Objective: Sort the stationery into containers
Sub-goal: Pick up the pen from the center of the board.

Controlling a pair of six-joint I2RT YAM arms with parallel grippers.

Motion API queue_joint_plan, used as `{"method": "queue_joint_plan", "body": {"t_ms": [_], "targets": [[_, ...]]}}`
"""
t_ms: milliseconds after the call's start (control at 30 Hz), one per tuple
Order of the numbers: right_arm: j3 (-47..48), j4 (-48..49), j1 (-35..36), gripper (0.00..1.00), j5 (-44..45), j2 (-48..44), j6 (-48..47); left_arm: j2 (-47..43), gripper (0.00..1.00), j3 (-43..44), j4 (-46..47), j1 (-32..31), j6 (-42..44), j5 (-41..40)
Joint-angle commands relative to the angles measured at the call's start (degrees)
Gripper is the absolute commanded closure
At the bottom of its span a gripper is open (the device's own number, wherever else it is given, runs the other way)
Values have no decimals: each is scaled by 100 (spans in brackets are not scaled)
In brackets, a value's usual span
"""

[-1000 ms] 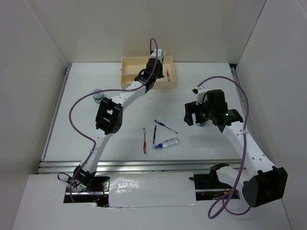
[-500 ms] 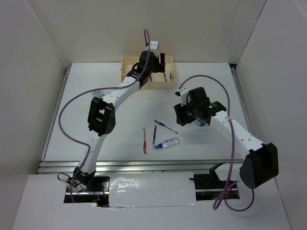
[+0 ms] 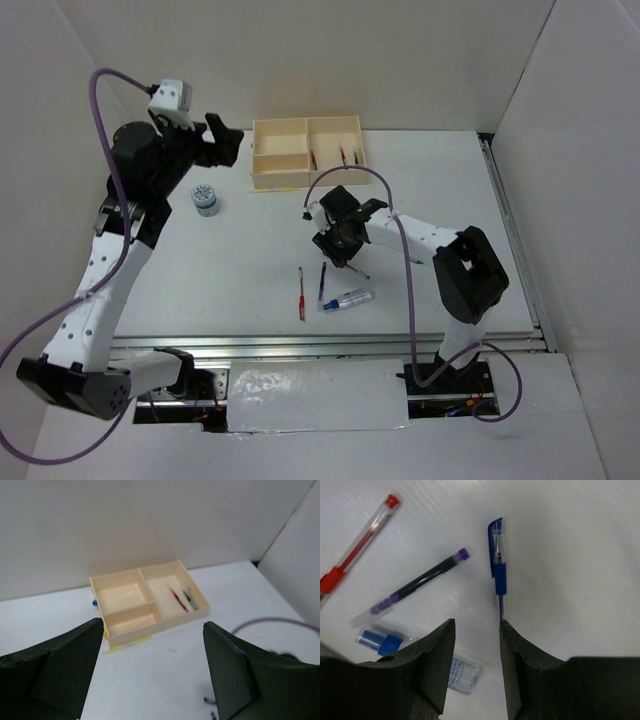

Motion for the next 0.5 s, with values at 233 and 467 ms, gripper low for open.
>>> {"method": "queue_joint_plan", "body": {"t_ms": [233,467], "targets": [[889,-100,-51,53,317,1080,-342,-1228,6,-1550,-1302,572,192,924],[1039,-170,-130,54,405,1502,-465,-1571,6,-1920,-1249,686,24,1170]]}}
